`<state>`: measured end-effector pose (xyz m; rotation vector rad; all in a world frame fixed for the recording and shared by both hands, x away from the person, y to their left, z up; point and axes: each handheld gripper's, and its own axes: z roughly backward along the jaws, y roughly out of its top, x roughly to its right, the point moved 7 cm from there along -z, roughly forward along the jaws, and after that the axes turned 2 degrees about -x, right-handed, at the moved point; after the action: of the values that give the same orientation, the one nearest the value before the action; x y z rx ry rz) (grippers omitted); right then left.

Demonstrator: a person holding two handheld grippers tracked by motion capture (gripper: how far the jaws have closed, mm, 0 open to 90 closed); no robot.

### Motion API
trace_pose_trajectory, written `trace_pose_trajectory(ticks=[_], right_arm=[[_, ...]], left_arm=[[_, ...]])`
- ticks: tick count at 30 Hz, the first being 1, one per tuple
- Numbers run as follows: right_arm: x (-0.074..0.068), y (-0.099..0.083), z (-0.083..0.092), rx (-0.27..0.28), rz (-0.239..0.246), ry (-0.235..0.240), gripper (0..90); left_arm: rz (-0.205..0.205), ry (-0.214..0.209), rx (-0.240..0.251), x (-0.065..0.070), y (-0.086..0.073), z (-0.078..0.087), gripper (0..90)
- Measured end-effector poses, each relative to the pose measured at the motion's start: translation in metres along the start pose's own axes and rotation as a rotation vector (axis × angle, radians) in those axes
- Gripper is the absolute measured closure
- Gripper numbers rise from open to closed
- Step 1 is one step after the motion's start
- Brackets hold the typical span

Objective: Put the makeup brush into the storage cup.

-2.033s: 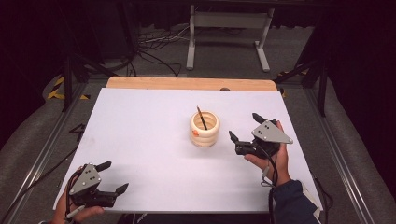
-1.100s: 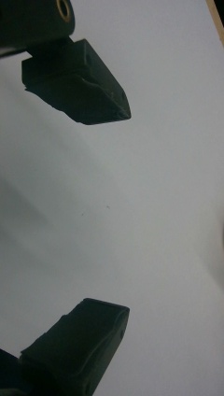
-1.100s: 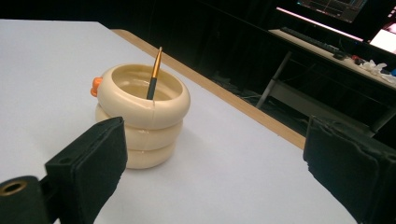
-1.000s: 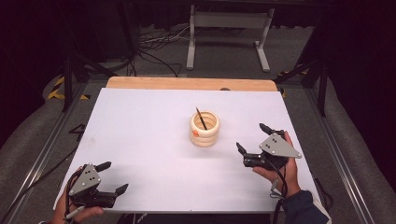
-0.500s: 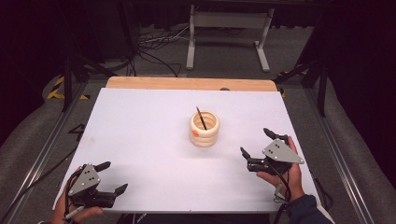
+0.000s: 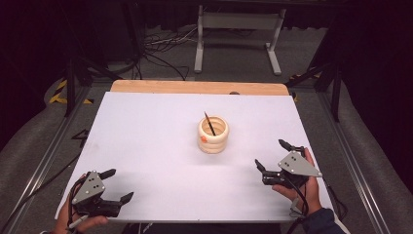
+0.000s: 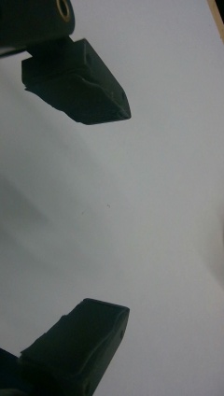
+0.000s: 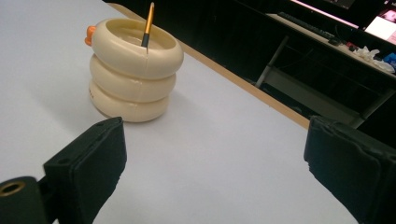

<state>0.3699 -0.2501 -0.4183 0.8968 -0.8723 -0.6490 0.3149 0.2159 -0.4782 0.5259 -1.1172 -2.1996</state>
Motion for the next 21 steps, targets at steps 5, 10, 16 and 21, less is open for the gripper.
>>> trace_pose_trajectory(ticks=[5,10,16,21], right_arm=[[0.002,-0.007,0.005,-0.008,-0.001,-0.002,5.9],[0.002,-0.011,0.01,-0.007,-0.013,0.027,5.7],[0.004,-0.019,0.016,-0.023,-0.003,0.023,5.6],[0.007,-0.026,0.02,-0.031,-0.011,0.017,5.5]], left_arm=[[-0.002,-0.002,-0.003,0.0,0.0,-0.001,8.0],[0.0,0.0,0.003,0.0,0.0,0.0,7.8],[-0.005,0.009,-0.006,-0.001,0.0,0.0,7.9],[-0.004,0.011,0.002,-0.002,0.0,0.0,7.9]])
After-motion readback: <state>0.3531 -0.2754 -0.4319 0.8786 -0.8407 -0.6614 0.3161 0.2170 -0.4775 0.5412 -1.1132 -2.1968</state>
